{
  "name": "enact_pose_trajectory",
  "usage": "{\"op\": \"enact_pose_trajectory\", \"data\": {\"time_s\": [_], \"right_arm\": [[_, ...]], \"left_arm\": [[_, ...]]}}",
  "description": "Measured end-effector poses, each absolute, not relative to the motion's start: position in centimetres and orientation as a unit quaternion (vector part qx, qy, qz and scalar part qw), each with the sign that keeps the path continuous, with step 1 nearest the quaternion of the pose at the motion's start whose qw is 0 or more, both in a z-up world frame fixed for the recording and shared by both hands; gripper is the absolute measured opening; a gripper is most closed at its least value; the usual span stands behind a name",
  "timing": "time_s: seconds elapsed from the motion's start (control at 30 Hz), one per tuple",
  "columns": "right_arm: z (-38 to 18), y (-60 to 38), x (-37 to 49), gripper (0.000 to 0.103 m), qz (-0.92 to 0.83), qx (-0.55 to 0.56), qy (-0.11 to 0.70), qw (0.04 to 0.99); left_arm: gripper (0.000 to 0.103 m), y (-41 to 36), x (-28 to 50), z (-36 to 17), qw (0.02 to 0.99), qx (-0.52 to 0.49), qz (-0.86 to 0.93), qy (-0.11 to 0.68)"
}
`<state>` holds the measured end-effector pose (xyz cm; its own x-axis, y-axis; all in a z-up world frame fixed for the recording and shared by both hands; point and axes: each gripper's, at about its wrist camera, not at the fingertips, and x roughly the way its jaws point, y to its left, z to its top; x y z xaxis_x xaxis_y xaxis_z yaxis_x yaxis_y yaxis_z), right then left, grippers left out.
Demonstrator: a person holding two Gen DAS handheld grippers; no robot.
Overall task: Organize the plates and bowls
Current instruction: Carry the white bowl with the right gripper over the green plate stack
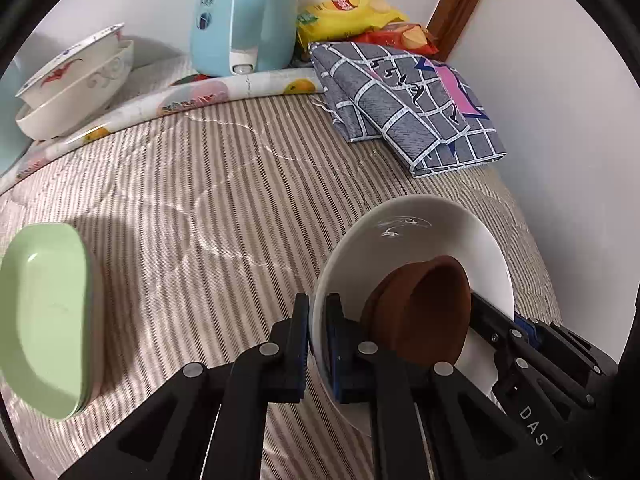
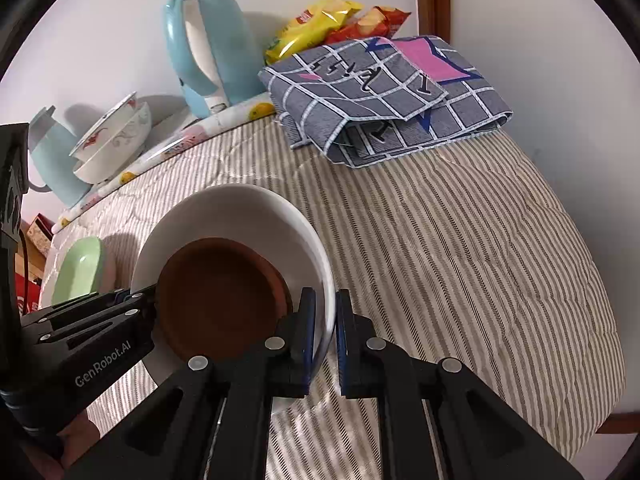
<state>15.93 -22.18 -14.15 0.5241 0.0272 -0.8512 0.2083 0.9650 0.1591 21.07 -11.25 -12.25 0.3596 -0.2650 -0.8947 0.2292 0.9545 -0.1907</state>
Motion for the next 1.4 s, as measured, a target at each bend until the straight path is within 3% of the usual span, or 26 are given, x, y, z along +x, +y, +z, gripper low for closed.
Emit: {"op": "enact_pose_trajectory", "data": {"time_s": [0.67, 1.4], "right_arm": [[-9.3, -19.2, 13.6, 0.009, -0.041, 0.120, 0.451, 0.884], [-7.7, -14.9, 13.5, 0.009, -0.034, 0.117, 0.439, 0.890]], "left_arm": [[0.009, -8.1, 18.5, -6.5, 0.850, -0.016, -0.145, 0.507], [0.009, -3.7, 18.0, -5.0, 0.856, -0.020, -0.138, 0.498]]}}
